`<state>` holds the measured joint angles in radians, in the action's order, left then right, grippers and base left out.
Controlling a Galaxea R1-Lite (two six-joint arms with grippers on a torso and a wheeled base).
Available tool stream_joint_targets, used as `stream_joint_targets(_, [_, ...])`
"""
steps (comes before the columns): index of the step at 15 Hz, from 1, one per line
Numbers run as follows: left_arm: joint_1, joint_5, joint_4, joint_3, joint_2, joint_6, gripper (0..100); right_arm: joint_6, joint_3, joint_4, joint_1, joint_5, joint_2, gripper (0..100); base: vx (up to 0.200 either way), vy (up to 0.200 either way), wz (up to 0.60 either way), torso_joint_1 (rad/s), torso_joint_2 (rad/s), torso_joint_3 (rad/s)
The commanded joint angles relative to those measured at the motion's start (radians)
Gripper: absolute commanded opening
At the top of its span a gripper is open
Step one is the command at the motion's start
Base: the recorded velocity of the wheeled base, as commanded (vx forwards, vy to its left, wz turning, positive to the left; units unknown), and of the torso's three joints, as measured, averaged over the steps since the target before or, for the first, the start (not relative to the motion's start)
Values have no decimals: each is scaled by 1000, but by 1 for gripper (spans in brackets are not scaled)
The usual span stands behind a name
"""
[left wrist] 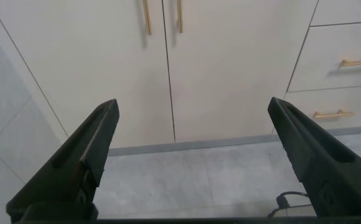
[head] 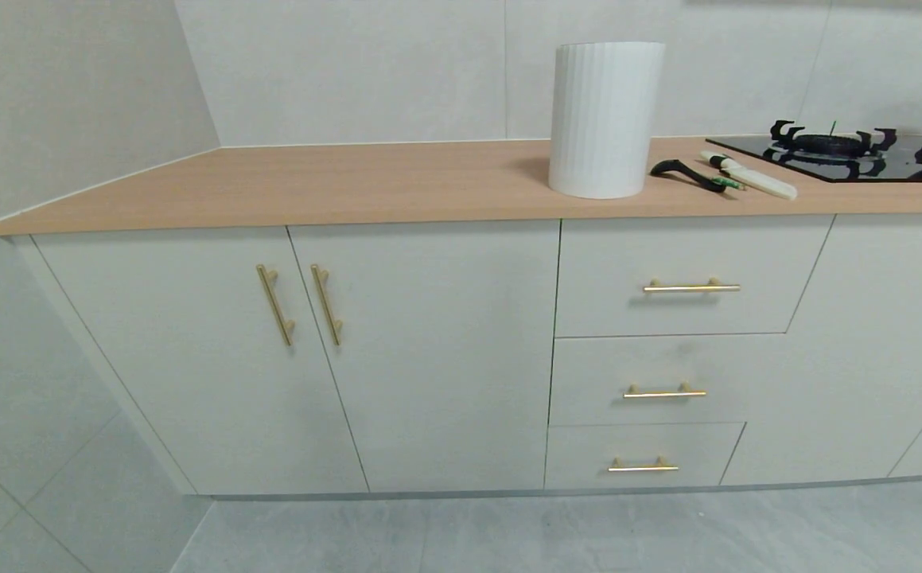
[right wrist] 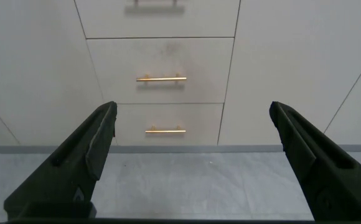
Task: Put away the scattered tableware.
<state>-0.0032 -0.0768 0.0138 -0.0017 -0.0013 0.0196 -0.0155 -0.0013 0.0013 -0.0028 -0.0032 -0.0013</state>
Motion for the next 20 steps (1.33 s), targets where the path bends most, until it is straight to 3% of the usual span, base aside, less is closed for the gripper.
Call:
stream_joint_targets(1, [0, 0, 0, 0, 1, 0, 100, 0, 0, -1, 0, 0, 1, 100, 0, 0, 0, 0, 0, 0])
stream_joint_targets(7, [0, 0, 0, 0, 1, 0, 100, 0, 0, -1, 0, 0, 1, 100, 200, 0, 0, 2, 1, 1])
stream_joint_targets(20, [0, 2, 0, 0, 1, -1, 100, 6, 0, 0, 1, 8, 3, 100, 0, 0, 0, 0, 0, 0])
